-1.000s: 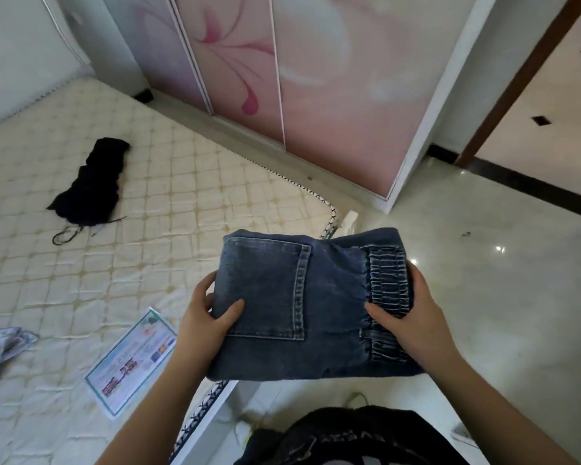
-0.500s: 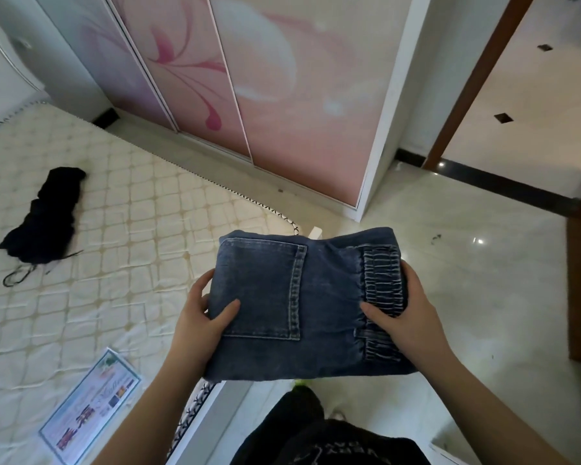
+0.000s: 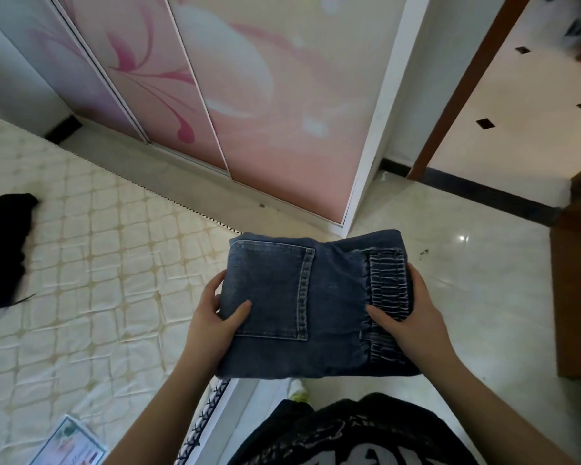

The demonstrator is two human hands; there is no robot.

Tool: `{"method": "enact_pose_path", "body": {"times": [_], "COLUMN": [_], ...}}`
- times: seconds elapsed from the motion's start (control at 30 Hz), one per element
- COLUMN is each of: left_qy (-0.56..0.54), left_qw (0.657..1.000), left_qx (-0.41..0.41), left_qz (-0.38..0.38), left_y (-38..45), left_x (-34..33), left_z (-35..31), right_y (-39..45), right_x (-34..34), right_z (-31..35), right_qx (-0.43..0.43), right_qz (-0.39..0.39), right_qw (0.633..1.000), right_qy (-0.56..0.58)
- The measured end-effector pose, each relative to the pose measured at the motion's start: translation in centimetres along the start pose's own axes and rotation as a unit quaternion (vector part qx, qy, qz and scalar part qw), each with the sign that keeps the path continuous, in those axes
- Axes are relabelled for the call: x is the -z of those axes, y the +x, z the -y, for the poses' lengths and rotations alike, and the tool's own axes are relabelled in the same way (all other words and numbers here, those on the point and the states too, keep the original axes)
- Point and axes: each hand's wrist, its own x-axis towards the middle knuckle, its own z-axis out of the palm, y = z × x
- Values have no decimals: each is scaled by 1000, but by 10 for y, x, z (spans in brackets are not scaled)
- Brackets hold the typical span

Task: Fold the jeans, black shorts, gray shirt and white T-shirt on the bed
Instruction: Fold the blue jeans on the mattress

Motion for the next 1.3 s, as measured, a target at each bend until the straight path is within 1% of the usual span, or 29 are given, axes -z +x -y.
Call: {"method": "enact_pose_path", "body": {"times": [0.13,0.27,0.4,0.53,0.7,0.8,0.87,0.97,1.17,1.3], "left_qy": [-15,-28,-42,-66,-98,-100,-118,-144,-186,-219], "left_qw": [1000,999,999,997,989,982,971,958,934,917], "left_qx": [-4,4,18,37,71,91,106,122,144,147], "left_qz": [17,24,-2,-25,-87,-135,-177,-216,-269,-299], "left_y": [30,62,91,109,116,111,105,98,85,89], "left_x": [-18,-45,-82,-122,-153,-157,-152,-144,-122,-102], "left_z": [-24,-45,-70,-101,-130,-136,-134,-128,-107,-91], "right_y": [38,94,161,232,303,331,342,350,360,368], "right_x": [17,38,63,91,113,106,92,71,22,-16], "right_z": [0,-7,-17,-21,-10,4,14,27,65,88], "right_qx": [-2,10,35,59,102,134,156,183,250,268], "right_qz": [-1,14,40,85,149,196,229,266,329,355], "right_qw": [1000,1000,999,995,983,971,960,946,910,895], "right_qy": [5,10,7,-9,-30,-34,-31,-22,-35,-43]}}
